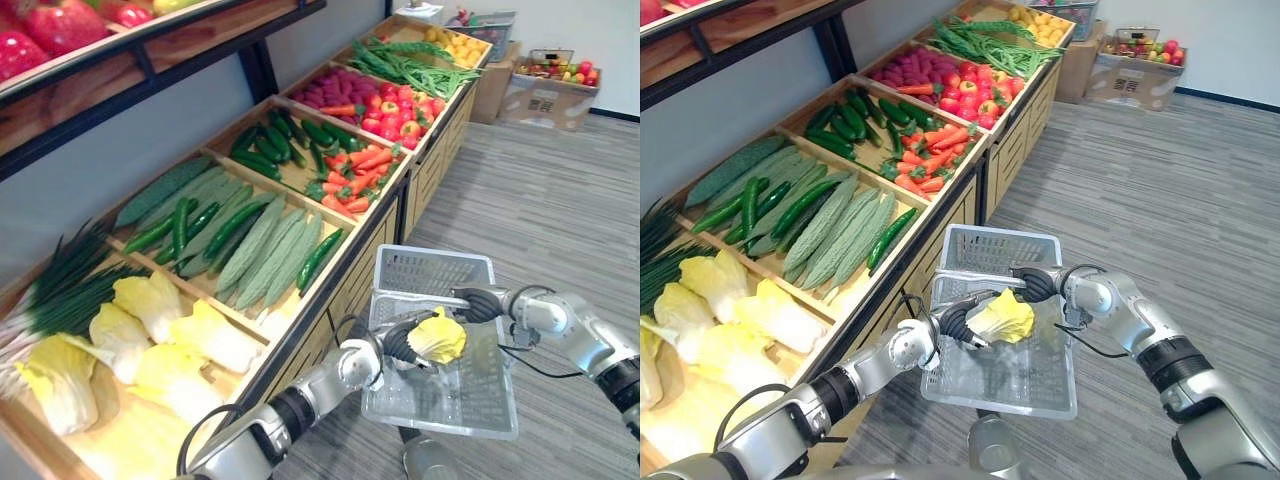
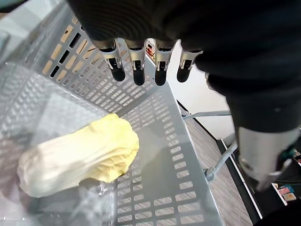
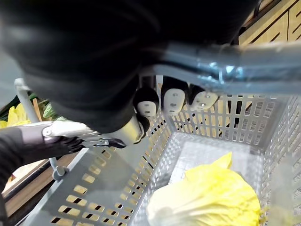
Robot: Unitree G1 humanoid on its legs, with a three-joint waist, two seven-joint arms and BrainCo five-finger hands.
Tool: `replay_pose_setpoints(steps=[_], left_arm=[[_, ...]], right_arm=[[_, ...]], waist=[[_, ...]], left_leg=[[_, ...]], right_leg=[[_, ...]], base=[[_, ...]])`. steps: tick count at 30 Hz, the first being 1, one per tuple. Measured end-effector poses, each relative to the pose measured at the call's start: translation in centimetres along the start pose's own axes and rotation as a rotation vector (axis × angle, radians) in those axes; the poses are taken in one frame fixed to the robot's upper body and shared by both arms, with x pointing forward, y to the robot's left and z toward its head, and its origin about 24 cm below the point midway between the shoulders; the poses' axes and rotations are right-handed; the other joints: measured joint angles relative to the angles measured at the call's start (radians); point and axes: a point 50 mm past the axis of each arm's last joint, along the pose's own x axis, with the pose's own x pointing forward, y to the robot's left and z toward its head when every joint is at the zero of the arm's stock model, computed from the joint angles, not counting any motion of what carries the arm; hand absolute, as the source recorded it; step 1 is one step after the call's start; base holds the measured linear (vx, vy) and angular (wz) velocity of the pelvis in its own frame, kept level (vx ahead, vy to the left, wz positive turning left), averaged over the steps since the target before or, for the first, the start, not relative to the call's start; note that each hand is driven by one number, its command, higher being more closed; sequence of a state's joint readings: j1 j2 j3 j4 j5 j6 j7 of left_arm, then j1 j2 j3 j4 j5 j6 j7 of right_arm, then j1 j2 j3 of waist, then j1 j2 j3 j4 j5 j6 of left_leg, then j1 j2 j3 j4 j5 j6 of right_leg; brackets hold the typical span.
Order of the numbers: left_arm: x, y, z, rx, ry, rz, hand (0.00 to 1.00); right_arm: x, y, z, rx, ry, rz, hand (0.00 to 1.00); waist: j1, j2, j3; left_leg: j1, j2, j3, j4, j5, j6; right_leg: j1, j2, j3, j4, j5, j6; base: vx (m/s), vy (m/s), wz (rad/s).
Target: Pick vegetable in the basket
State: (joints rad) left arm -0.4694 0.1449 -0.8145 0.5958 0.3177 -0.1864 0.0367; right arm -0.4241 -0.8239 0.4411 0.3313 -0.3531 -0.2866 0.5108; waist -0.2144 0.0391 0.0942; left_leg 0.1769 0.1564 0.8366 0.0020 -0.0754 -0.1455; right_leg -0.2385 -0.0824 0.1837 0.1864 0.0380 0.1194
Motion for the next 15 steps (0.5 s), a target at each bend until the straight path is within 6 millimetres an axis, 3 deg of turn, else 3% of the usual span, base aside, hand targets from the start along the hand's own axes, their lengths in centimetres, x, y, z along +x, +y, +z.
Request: replay_pose_setpoints(steps=[6, 8, 9, 11, 15], left_arm=[[-1.8, 2.4, 1.8, -0.088, -0.124, 0.115, 0.0], [-3.3, 4.3, 3.0, -0.104, -0.212, 0.2, 0.0], [-4.5, 5.9, 3.7, -0.123, -0.274, 0.28, 0.0], [-6.0, 7.5, 4.1, -0.115, -0.318, 0.359, 0.0], [-10.1, 10.5, 2.9, -0.14, -0.317, 0.59, 0.0]], right_arm=[[-0.6, 3.0, -2.6, 0.213, 0.14, -0.059, 1.0], [-1.3, 5.6, -4.3, 0.337, 0.244, -0.071, 1.0], [-1.6, 7.8, -5.3, 0.431, 0.319, -0.075, 1.0], [-2.0, 10.0, -6.2, 0.528, 0.391, -0.089, 1.0], [-4.5, 14.3, -8.9, 0.723, 0.603, -0.154, 1.0]], waist=[[0.038, -0.004, 0.002], [0.068, -0.007, 0.004], [0.09, -0.007, 0.004], [0.102, -0.01, 0.004], [0.137, -0.01, 0.002]], left_leg=[[-0.017, -0.007, -0.095, -0.028, 0.017, 0.016], [-0.02, -0.017, -0.141, -0.065, 0.046, 0.02], [-0.021, -0.025, -0.175, -0.096, 0.069, 0.024], [-0.034, -0.026, -0.223, -0.103, 0.079, 0.031], [-0.055, -0.03, -0.325, -0.103, 0.096, 0.05]], right_leg=[[0.053, -0.038, -0.093, -0.032, 0.001, 0.001], [0.07, -0.054, -0.14, -0.046, 0.002, 0.003], [0.086, -0.062, -0.174, -0.055, 0.002, 0.003], [0.104, -0.071, -0.211, -0.068, 0.002, 0.003], [0.158, -0.089, -0.291, -0.108, 0.004, 0.006]], base=[[-0.02, 0.04, 0.5], [0.01, 0.011, 0.78], [0.01, 0.007, 0.7], [0.03, 0.004, 0.7], [0.04, 0.005, 0.68]])
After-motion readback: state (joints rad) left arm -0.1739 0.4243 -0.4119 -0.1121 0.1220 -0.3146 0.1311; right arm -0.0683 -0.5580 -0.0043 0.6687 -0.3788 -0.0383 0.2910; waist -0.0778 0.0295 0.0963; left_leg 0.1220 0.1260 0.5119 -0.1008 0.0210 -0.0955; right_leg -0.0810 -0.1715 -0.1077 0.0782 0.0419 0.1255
